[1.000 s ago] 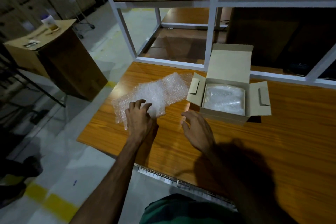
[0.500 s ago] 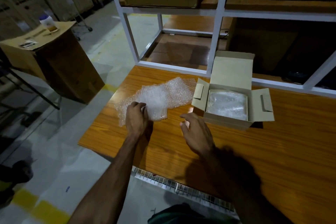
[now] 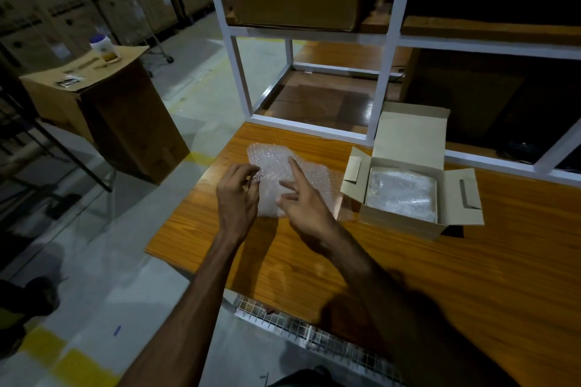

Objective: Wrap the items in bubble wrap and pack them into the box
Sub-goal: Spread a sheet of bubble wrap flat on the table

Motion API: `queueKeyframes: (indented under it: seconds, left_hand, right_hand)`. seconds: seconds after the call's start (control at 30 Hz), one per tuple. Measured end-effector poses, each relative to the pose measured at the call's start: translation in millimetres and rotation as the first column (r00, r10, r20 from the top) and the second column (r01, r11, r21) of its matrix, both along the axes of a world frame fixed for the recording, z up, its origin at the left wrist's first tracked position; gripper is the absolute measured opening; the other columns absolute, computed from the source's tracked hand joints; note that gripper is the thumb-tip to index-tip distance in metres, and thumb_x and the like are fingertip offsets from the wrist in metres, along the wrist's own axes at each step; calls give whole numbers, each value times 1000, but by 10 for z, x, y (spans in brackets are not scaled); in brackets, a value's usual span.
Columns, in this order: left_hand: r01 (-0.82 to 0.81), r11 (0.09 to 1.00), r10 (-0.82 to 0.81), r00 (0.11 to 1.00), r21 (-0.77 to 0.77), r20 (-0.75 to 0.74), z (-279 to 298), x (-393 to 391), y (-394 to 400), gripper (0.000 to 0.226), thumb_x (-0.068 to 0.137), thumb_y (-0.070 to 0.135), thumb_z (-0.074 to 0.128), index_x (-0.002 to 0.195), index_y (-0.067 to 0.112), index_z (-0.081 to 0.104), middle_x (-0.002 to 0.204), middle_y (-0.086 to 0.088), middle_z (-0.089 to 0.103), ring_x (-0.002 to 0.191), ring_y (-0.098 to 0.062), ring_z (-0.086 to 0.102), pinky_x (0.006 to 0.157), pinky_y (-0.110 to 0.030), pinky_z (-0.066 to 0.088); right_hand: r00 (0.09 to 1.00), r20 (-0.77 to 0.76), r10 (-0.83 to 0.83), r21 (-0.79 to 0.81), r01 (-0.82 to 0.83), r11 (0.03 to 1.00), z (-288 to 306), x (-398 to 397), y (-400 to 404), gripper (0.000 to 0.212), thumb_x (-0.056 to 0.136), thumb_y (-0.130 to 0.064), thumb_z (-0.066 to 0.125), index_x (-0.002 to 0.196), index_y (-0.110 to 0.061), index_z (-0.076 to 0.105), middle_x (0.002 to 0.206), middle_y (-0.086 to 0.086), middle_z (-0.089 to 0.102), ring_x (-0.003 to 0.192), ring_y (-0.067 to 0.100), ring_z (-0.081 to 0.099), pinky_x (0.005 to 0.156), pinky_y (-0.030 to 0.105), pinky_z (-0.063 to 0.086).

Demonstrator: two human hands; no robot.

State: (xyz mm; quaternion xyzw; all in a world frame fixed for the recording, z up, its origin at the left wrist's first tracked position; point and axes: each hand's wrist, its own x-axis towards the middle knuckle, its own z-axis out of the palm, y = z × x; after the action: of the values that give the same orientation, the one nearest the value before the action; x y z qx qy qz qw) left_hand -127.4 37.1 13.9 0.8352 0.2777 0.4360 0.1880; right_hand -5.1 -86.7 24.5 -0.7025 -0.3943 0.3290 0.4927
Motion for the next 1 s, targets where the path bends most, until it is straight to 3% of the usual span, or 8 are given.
queueKeyframes:
  seconds: [0.1,0.27,0.33,0.47,0.57,0.73,0.87,1.0]
  left_hand:
    - [-4,999,3,1000,34,11,66,-130,-16,30,85,-15,68,109,1,72,108,-12,71,96,-18,66,81,-27,58]
    - [-37,994,40,999,99,-29,91,-337,-6,26,86,-15,66,106,1,72,103,-13,69,91,-19,63,75,-32,57]
    - [-56,993,60,998,103,-29,68,-412,-10,27,87,-16,66,107,1,71,105,-14,69,93,-20,63,76,-37,58]
    - [-77,987,84,995,141,-46,8,-525,-28,24,88,-15,66,107,0,70,107,-15,68,95,-28,65,76,-48,58]
    - [-113,979,125,990,168,-62,23,-555,-134,21,90,-11,65,107,1,70,107,-16,68,98,-31,64,80,-50,56]
    - [-167,951,202,973,260,-112,36,-571,-516,18,90,-7,71,105,4,73,104,-14,72,100,-33,61,79,-46,51]
    - [-151,949,208,959,275,-191,-90,-482,-881,21,86,-12,71,102,3,74,102,-14,73,98,-33,61,75,-43,51]
    - [-163,962,256,817,219,-517,-306,-412,-1154,34,84,-9,70,111,11,77,127,-11,72,118,-32,58,87,-47,56]
  right_hand:
    - [995,-72,-64,-3,64,998,33,69,127,83,100,-20,66,163,-41,18,163,1,39,136,19,52,87,29,56]
    - [979,20,-202,85,200,976,78,98,59,71,100,-15,65,160,-37,33,164,-9,34,125,15,58,96,44,60]
    - [971,-37,-236,126,239,963,81,117,-17,67,101,-14,62,160,-32,35,157,-10,36,113,17,62,97,52,58]
    - [922,-182,-342,189,374,908,82,166,-198,67,95,-26,61,157,-36,37,160,-7,34,138,17,48,107,50,52]
    - [860,-350,-371,248,467,849,148,232,-401,66,90,-19,63,153,-33,47,156,-6,46,126,14,60,98,45,59]
    - [732,-530,-428,234,612,756,228,355,-923,50,97,-4,62,145,-18,59,143,-6,59,112,10,64,105,44,54]
    - [756,-493,-430,214,585,782,147,414,-1470,45,100,-4,61,141,-19,62,144,-6,57,108,0,63,87,21,59]
    - [873,-357,-332,105,391,915,-144,399,-1830,54,100,-4,60,150,-22,52,127,1,60,76,-3,60,60,10,49]
